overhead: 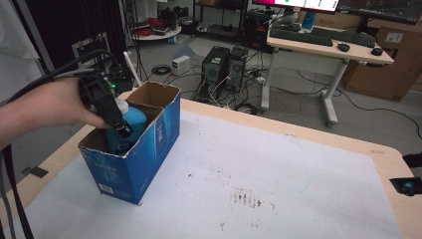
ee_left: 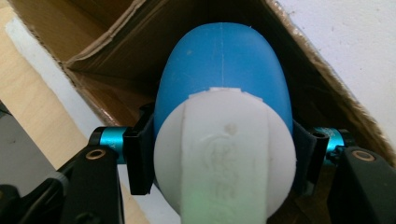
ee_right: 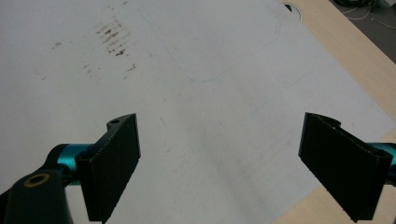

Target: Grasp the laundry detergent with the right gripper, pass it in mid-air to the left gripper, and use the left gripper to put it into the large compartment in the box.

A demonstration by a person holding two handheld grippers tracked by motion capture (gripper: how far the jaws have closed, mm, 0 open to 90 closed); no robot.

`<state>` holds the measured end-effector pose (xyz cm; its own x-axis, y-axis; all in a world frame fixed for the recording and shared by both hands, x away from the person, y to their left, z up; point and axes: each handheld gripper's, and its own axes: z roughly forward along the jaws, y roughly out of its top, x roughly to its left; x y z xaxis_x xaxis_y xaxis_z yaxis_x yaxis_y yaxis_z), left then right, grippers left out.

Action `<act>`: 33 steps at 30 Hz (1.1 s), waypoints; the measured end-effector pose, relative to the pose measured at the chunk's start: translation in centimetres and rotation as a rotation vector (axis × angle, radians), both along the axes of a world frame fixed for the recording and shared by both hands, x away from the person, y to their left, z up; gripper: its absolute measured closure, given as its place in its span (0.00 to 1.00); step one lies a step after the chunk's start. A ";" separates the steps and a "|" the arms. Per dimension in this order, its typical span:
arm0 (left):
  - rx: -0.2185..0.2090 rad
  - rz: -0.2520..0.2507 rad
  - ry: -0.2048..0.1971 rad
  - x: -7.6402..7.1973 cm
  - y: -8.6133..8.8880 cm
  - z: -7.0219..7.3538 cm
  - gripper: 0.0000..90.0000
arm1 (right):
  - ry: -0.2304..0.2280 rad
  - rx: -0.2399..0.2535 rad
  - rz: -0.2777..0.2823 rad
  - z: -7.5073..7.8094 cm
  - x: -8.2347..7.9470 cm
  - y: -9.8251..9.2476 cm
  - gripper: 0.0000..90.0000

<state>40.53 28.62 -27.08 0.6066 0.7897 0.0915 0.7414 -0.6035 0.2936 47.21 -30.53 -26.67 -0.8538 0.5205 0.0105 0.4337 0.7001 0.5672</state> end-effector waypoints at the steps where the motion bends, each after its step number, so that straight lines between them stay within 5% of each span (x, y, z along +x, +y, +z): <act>1: 0.005 -0.006 0.004 0.0 0.0 -0.1 0.43 | 0.000 -0.001 0.002 -0.1 0.0 0.0 0.13; 22: 0.038 -0.047 0.007 0.6 -0.5 -1.3 0.42 | 0.008 -0.001 -0.006 -0.6 -0.2 -0.3 0.13; 28: 0.093 -0.074 0.003 0.6 -0.8 -1.3 0.42 | 0.010 -0.001 -0.006 -0.7 -0.3 -0.2 0.13; 33: 0.100 -0.076 0.004 0.7 -0.9 -1.3 0.40 | 0.012 0.000 0.000 -0.7 -0.3 -0.1 0.13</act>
<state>41.18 27.75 -28.40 0.6648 0.7286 0.1652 0.6936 -0.6841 0.2258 46.86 -30.61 -27.41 -0.8535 0.5208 0.0205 0.4406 0.7000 0.5620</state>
